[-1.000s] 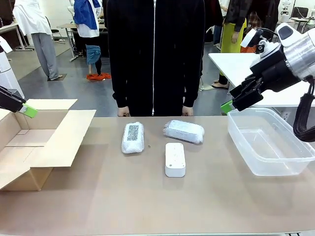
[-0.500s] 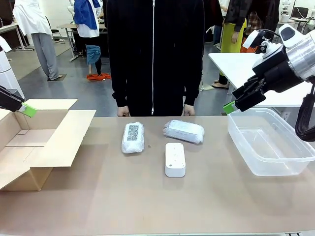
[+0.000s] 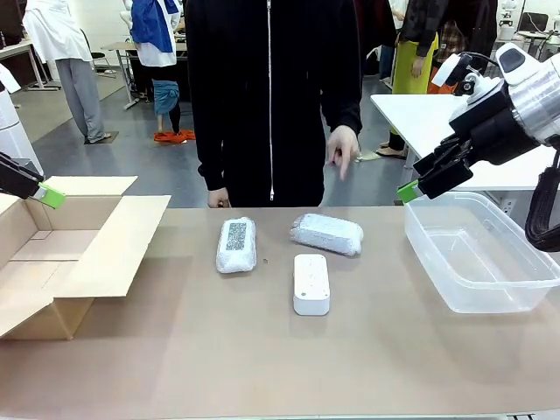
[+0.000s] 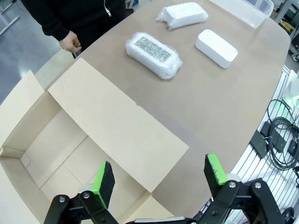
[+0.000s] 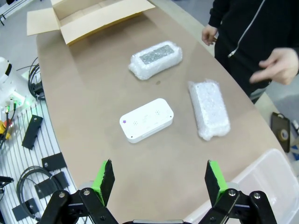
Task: Separate and place wrapped and unwrapped clocks.
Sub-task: Pick up the Digital clock indicated by the person.
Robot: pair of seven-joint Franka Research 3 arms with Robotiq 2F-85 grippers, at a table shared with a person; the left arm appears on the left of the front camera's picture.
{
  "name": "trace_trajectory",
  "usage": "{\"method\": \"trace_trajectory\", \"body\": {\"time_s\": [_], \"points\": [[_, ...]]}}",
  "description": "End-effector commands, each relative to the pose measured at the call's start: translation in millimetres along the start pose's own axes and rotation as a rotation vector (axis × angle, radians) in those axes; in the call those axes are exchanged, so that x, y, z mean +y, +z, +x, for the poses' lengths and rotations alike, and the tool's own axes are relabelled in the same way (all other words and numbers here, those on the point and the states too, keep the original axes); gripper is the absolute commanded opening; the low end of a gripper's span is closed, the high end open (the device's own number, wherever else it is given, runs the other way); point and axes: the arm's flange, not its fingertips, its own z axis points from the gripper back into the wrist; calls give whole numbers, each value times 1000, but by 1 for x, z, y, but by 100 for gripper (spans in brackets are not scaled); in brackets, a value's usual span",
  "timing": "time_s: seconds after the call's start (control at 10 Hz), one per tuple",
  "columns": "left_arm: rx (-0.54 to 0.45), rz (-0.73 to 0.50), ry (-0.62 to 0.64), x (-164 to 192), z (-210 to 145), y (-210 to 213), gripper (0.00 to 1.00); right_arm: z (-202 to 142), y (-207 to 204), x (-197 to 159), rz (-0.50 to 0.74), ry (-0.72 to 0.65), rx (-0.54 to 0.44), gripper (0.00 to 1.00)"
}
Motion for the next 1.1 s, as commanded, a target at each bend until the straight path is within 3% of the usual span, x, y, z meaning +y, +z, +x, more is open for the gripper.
{"method": "trace_trajectory", "body": {"time_s": [0.0,1.0], "points": [[-13,-10,2,-1,1,1,100,-1,-2,-1,23,-4,-8,100],[-13,-10,2,-1,1,1,100,-1,-2,-1,23,-4,-8,100]]}}
